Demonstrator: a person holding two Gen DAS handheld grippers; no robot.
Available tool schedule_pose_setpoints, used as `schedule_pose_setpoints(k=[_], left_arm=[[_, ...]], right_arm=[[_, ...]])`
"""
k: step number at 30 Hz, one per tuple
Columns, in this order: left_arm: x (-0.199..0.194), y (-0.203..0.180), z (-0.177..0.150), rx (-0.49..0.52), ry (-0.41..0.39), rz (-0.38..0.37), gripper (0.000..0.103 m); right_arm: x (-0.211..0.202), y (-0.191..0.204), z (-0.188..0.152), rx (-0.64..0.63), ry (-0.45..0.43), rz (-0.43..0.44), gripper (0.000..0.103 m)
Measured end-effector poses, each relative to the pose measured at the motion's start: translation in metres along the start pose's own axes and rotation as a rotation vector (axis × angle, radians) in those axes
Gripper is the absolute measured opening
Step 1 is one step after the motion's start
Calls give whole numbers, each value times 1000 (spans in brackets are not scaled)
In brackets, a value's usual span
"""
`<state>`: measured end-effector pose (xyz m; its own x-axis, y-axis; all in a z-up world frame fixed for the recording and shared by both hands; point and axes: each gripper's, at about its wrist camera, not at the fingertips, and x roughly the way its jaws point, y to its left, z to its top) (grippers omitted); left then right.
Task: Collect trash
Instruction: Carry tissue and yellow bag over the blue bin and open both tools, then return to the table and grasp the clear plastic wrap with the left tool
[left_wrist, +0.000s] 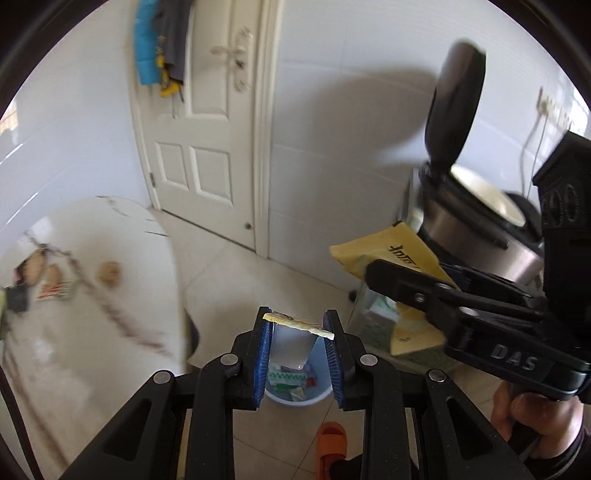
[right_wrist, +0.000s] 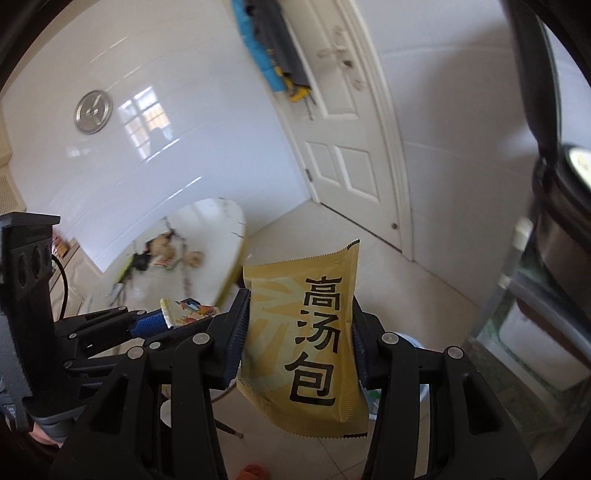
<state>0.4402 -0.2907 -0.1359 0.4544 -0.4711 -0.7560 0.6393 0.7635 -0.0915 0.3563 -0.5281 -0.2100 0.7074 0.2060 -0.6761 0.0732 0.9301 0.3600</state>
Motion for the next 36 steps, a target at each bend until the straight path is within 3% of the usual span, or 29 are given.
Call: schedule_pose_setpoints(k=[9,12,16,19,20,21,23,27,31,36], left_arm=[[106,0,29,38,138,45,24],[133,0,33,36,166,48,24],[160,-8,38,33,179,53,25],[169,-10,40,40,167,81,37],[171,-10,41,33,163,86,53],[171,-11,42,28,153,94,66],[167,-15,42,30,123,118,72],[150,-20,40,33,97,132,73],[109,-24,32,43,23,170,73],[48,-22,15,48,-92,230,90]], right_arm=[[68,-67,-11,144,73,4,52],[70,-84,-13,164,80,-10,60],[73,-101,-14,182,82,-27,60],[70,-111,-11,184,73,-37,60],[68,-113,-10,185,68,-39,61],[66,-114,-10,184,63,-41,63],[63,-113,-9,180,58,-42,63],[53,-107,-6,173,46,-34,63],[35,-89,0,147,15,-20,63],[5,-48,9,80,-40,0,69]])
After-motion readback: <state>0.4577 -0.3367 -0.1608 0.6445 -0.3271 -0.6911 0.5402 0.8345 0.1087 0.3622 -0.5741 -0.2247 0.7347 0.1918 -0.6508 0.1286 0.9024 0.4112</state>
